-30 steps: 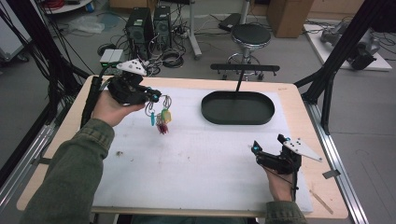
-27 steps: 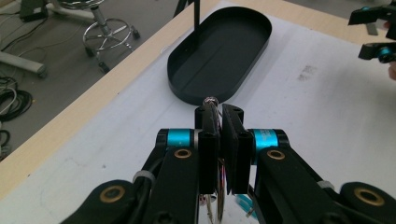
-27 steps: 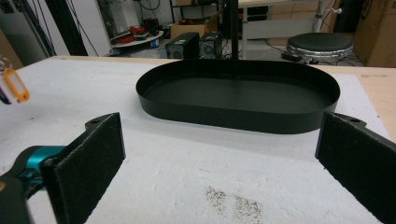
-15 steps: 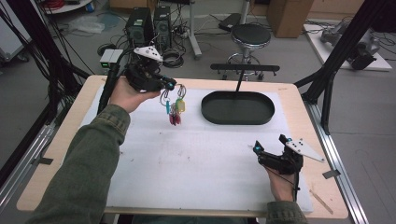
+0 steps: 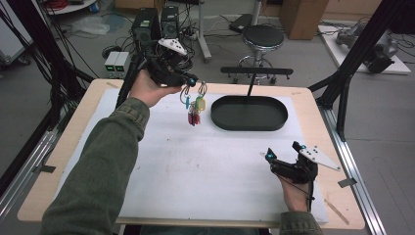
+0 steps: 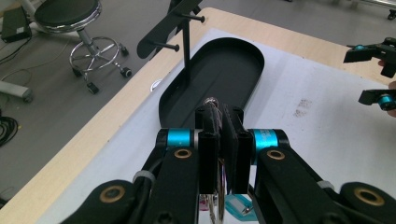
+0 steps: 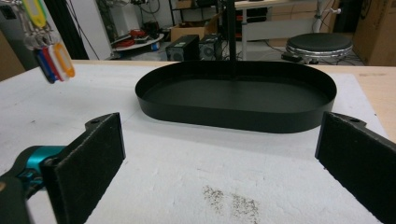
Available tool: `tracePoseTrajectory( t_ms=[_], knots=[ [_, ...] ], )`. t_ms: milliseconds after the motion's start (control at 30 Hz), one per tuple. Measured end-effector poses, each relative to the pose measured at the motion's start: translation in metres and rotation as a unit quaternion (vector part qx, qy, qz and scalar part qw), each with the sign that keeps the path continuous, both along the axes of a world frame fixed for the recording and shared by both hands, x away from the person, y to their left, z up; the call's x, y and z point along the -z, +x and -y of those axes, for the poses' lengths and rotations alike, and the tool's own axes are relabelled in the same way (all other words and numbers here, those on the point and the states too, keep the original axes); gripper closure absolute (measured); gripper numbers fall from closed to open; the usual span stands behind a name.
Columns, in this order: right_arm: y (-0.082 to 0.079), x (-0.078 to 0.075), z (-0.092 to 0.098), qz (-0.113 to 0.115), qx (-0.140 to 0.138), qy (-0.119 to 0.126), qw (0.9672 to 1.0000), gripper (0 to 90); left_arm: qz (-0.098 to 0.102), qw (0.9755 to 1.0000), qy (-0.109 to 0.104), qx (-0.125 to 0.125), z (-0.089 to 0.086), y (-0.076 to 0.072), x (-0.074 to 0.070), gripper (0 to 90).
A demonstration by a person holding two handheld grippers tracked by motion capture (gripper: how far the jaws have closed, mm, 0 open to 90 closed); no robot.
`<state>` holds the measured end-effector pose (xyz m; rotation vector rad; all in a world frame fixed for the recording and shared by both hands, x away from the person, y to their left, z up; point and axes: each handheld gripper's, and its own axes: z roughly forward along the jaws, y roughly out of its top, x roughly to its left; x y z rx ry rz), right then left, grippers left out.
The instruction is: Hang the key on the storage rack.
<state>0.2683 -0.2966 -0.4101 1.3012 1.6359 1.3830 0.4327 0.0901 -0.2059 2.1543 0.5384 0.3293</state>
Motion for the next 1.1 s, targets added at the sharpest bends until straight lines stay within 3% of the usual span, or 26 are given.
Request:
tracePoseTrajectory(
  t_ms=[100, 233, 767, 933, 1100],
  knots=[
    [0.000, 0.000, 0.000, 0.002, 0.000, 0.001, 1.0000, 0.4, 0.003, 0.9999, 0.016, 0.003, 0.008, 0.005, 0.001, 85.0],
    [0.000, 0.000, 0.001, 0.002, 0.002, 0.002, 1.0000, 0.4, 0.002, 0.9997, 0.023, 0.011, 0.018, 0.010, 0.002, 85.0],
    [-0.007, 0.001, 0.006, -0.001, 0.010, -0.010, 0.9999, 0.4, 0.004, 0.9994, 0.015, 0.031, 0.043, 0.024, -0.003, 85.0],
    [-0.009, 0.001, 0.007, -0.004, 0.011, -0.006, 0.9999, 0.4, 0.006, 0.9994, 0.004, 0.035, 0.052, 0.028, -0.004, 85.1],
    [-0.010, 0.001, 0.009, 0.000, 0.013, -0.004, 0.9999, 0.4, 0.006, 0.9992, 0.007, 0.040, 0.063, 0.032, -0.003, 85.1]
  ],
)
